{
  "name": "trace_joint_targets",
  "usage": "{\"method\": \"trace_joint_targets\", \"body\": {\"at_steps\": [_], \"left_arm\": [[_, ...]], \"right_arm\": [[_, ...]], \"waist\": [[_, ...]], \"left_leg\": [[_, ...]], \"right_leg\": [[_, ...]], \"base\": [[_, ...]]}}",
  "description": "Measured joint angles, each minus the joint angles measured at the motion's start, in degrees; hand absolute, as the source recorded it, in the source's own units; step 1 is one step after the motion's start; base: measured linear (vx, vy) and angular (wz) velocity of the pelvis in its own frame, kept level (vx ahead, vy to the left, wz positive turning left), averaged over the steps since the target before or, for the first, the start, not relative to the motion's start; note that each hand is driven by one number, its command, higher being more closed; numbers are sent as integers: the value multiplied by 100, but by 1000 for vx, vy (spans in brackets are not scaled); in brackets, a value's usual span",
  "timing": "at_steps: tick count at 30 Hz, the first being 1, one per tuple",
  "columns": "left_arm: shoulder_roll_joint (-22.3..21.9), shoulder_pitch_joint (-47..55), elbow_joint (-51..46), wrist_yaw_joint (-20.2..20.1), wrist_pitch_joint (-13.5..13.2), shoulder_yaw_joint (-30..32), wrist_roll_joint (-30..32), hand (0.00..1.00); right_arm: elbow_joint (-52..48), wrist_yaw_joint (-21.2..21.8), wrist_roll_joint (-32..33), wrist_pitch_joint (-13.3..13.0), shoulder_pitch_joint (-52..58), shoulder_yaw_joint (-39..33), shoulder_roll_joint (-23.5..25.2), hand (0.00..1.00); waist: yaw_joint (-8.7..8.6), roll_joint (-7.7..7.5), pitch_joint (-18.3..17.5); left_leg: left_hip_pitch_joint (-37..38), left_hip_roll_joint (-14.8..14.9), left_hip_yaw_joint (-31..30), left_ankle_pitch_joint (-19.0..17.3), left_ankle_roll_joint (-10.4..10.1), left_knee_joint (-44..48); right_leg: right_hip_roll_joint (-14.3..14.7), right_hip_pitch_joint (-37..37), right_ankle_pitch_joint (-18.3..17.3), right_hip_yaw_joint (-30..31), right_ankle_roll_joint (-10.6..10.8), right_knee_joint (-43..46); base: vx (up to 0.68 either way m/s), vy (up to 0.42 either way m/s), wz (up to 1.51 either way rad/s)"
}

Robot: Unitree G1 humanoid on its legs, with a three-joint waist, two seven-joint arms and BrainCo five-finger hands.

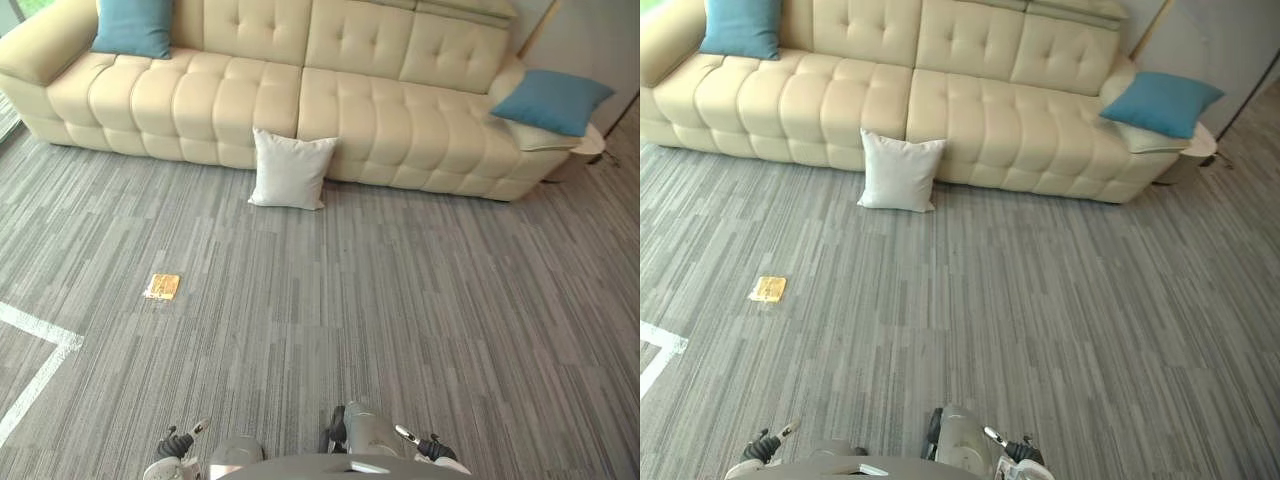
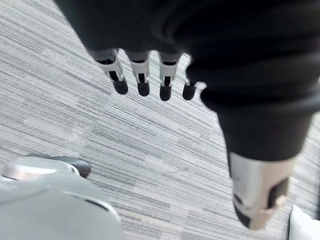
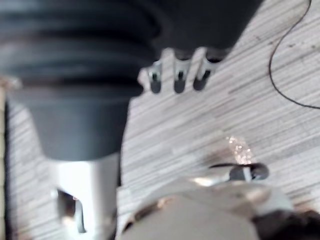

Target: Pick up cushions and gather them together orderly.

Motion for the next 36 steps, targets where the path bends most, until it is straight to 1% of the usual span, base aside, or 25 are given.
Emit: {"method": "trace_joint_targets", "body": {"at_steps": [1, 2, 4, 5, 6, 7, 9, 10, 11, 12, 14, 17, 19, 22, 24, 25, 26, 27, 28, 29, 30, 32, 33, 35, 36], "left_arm": [[-84, -106, -1, -1, -1, -18, 0, 0], [-120, -139, 0, -1, -2, -40, 1, 0], [-272, -219, 83, -23, -12, -264, 5, 0], [-274, -227, 94, -36, -38, -285, 53, 0], [-279, -252, 114, -40, -42, -285, 56, 0], [-343, -340, 199, -40, -62, -279, 57, 0], [-483, -357, 192, -45, -82, -221, 60, 0], [-504, -351, 196, -48, -71, -70, 58, 0], [-510, -353, 176, -50, -70, 55, 58, 0], [-511, -353, 171, -51, -70, 96, 58, 0], [-553, -340, -51, -50, -65, 281, 42, 0], [-587, -327, -254, -45, -60, 425, -91, 0], [-592, -332, -378, -41, -67, 467, -121, 0], [-578, -338, -495, -27, -74, 441, -121, 0], [-551, -389, -498, -25, -84, 379, -122, 0], [-536, -419, -499, -25, -95, 337, -121, 0], [-536, -422, -498, -24, -96, 336, -121, 0], [-541, -415, -494, -24, -98, 317, -122, 0], [-545, -386, -468, -21, -109, 242, -128, 0], [-531, -394, -456, -24, -119, 239, -138, 0], [-515, -397, -420, -28, -128, 219, -144, 0], [-318, -399, -365, -42, -129, 183, -173, 0], [-294, -399, -341, -45, -129, 175, -171, 0], [-208, -416, -190, -54, -99, -51, -170, 0], [-183, -421, -156, -57, -91, -106, -170, 0]], "right_arm": [[-10, 0, 0, 0, -5, 3, -53, 0], [-9, 0, -1, 0, -4, 4, -67, 0], [4, -1, -9, 8, 32, 7, -58, 0], [8, -3, -6, 11, 124, -47, 6, 0], [3, 0, -9, 9, 124, -60, -3, 0], [1, 0, -15, -22, 52, -154, -55, 0], [4, 1, -15, -12, 7, -242, -61, 0], [-49, -1, -8, -11, 5, -259, -67, 0], [-145, -4, -10, -2, 20, -227, -66, 0], [-188, -4, -9, 0, 41, -219, -65, 0], [-237, -16, -2, -25, 77, -153, -84, 0], [-257, -18, 51, -37, 69, -91, -84, 0], [-262, -20, 53, -60, 44, -35, -87, 0], [-271, -26, 50, -59, 20, 37, -85, 0], [-277, -27, 48, -58, -73, 57, -35, 0], [-265, -27, 46, -59, -65, 53, 36, 0], [-267, -26, 45, -60, -77, 53, 58, 0], [-269, -26, 43, -64, -114, 59, 125, 0], [-262, -16, 3, -75, -144, 88, 136, 0], [-232, -17, -6, -73, -159, 84, 130, 0], [-191, -20, -10, -59, -182, 76, 143, 0], [-172, -7, -30, -60, -157, 64, 371, 0], [-149, 2, -39, -59, -151, 53, 407, 0], [-149, 12, -59, -65, -164, 66, 377, 0], [-146, 12, -61, -78, -168, 76, 369, 0]], "waist": [[-35, 113, 54], [-60, 151, 72], [-197, 153, 100], [-235, 126, 91], [-247, 106, 82], [-248, 286, 98], [-302, 406, 127], [-322, 456, 116], [-328, 464, 123], [-327, 470, 124], [-289, 481, 121], [-121, 457, 139], [-88, 388, 179], [48, 332, 205], [135, 277, 218], [165, 238, 235], [172, 232, 234], [195, 231, 229], [215, 291, 180], [229, 272, 175], [239, 203, 74], [210, -123, -49], [224, -158, -73], [146, -183, -99], [107, -175, -94]], "left_leg": [[209, 112, -94, -16, -76, -223], [290, 155, -136, -25, -107, -305], [658, 215, -381, -94, -382, -510], [869, 244, -475, -192, -551, -516], [929, 283, -517, -179, -577, -514], [916, 449, -493, 1, -850, -426], [892, 613, -475, 361, -993, -101], [691, 787, -447, 518, -1162, 558], [326, 944, -477, 842, -1243, 1646], [174, 996, -512, 1045, -1287, 2085], [-704, 1334, -335, 1106, -1434, 4335], [-1416, 1683, 407, 868, -1166, 5329], [-1886, 1752, 756, 629, -954, 5313], [-2473, 1745, 1427, 253, -646, 4177], [-2666, 1579, 1651, 243, -588, 3070], [-2689, 1401, 1698, 396, -604, 2269], [-2692, 1354, 1696, 458, -595, 2035], [-2689, 1220, 1659, 737, -588, 1291], [-2701, 1150, 1583, 1240, -526, 612], [-2672, 1114, 1562, 1552, -490, 622], [-2680, 969, 1554, 1852, -281, 668], [-2669, 735, 1696, 1400, -76, 1011], [-2612, 707, 1740, 1244, -34, 1141], [-2122, 512, 1769, 842, 79, 1170], [-2008, 485, 1749, 786, 85, 1148]], "right_leg": [[153, -146, 226, -144, -139, -624], [208, -207, 365, -161, -153, -899], [260, -300, 1191, -60, -166, -2186], [184, -232, 1891, -11, -386, -2313], [171, -225, 2123, -65, -598, -2165], [198, -339, 1588, -152, -670, -1644], [285, -315, 1075, -269, -799, -1175], [450, -149, 804, -311, -858, -1130], [638, 141, 621, -332, -918, -1220], [715, 273, 562, -319, -936, -1283], [1036, 880, 396, -190, -990, -1633], [1266, 1581, 316, 190, -1035, -2057], [1278, 1977, 304, 389, -1011, -2363], [1160, 2710, 344, 579, -945, -2893], [975, 3038, 352, 597, -789, -3103], [841, 3189, 346, 612, -660, -3191], [804, 3235, 342, 613, -626, -3217], [701, 3358, 296, 655, -477, -3305], [614, 3486, 140, 799, -217, -3390], [553, 3535, 98, 864, -148, -3408], [402, 3552, 89, 949, -76, -3397], [18, 3372, 175, 1044, 32, -2882], [-54, 3276, 177, 1079, 38, -2517], [-366, 2639, 541, 1205, 370, -525], [-423, 2463, 581, 1210, 445, -11]], "base": [[499, -102, 40], [508, -115, 63], [574, -204, 84], [616, -266, 72], [585, -308, 47], [558, -336, 25], [659, -420, 13], [652, -395, -10], [522, -306, -17], [497, -252, -23], [486, -208, -40], [325, -84, -60], [343, -8, -47], [386, 74, -38], [484, 185, -32], [410, 199, -21], [402, 233, -21], [424, 282, -36], [443, 318, -42], [475, 366, -47], [491, 360, -27], [543, 366, -16], [496, 317, -9], [456, 289, 5], [394, 222, 25]]}}
